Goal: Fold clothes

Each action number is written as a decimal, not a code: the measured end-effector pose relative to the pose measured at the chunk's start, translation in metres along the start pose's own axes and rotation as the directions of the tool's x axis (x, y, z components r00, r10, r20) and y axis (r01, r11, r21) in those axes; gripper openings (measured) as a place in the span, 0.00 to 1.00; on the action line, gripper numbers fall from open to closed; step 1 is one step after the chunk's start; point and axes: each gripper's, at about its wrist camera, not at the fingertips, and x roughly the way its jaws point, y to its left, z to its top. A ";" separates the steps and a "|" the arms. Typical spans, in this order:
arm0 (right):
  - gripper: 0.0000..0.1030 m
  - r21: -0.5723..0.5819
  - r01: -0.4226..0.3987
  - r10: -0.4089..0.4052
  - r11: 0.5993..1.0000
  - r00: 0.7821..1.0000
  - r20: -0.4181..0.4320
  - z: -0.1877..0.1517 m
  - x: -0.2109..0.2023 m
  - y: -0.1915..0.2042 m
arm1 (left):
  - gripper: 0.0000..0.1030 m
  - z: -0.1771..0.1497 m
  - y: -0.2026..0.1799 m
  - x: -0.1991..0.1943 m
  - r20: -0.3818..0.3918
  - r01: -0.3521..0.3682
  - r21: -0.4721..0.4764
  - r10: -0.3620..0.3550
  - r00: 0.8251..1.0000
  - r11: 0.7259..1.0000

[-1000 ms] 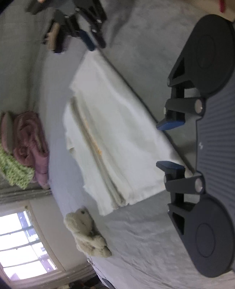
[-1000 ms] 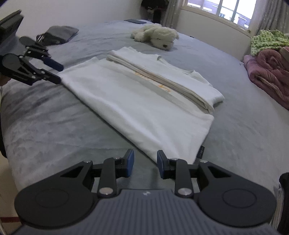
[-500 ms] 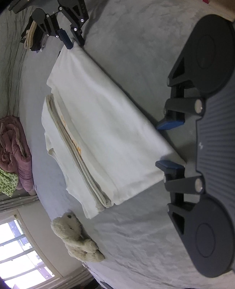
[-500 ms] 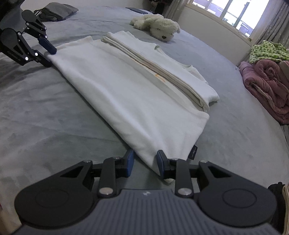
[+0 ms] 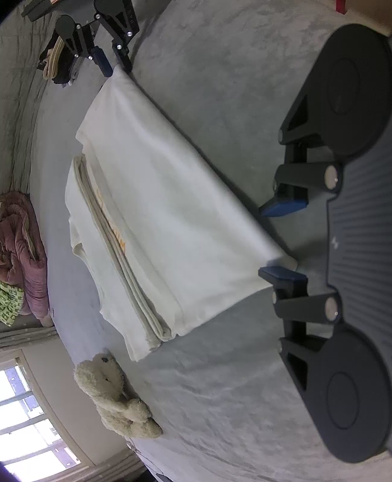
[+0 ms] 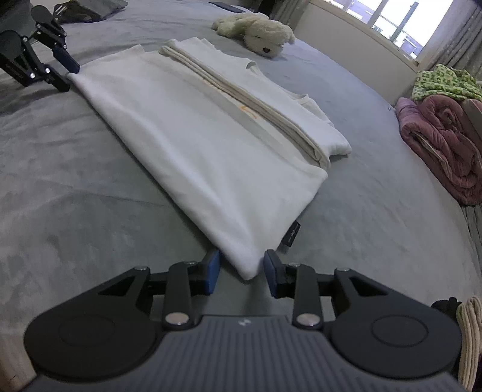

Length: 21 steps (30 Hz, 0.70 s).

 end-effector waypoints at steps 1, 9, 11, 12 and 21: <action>0.32 -0.020 0.007 -0.007 1.000 1.000 0.006 0.000 0.001 0.002 | 0.38 0.000 0.000 0.000 -0.001 0.001 -0.001 -0.001 1.000 1.000; 0.33 -0.283 0.197 -0.167 0.939 0.978 0.128 -0.013 0.002 0.031 | 0.37 0.002 0.004 0.001 -0.010 0.014 -0.019 -0.014 1.000 1.000; 0.33 -0.278 0.220 -0.181 0.935 0.970 0.161 -0.011 -0.002 0.029 | 0.37 0.002 0.003 0.001 -0.010 0.013 -0.014 -0.013 1.000 1.000; 0.33 -0.272 0.231 -0.187 0.934 0.966 0.178 -0.009 -0.004 0.028 | 0.37 0.002 0.003 0.001 -0.010 0.012 -0.012 -0.012 1.000 1.000; 0.35 -0.306 0.267 -0.204 0.914 0.953 0.224 -0.005 -0.009 0.026 | 0.37 0.003 0.000 0.000 -0.011 -0.005 0.010 0.005 1.000 1.000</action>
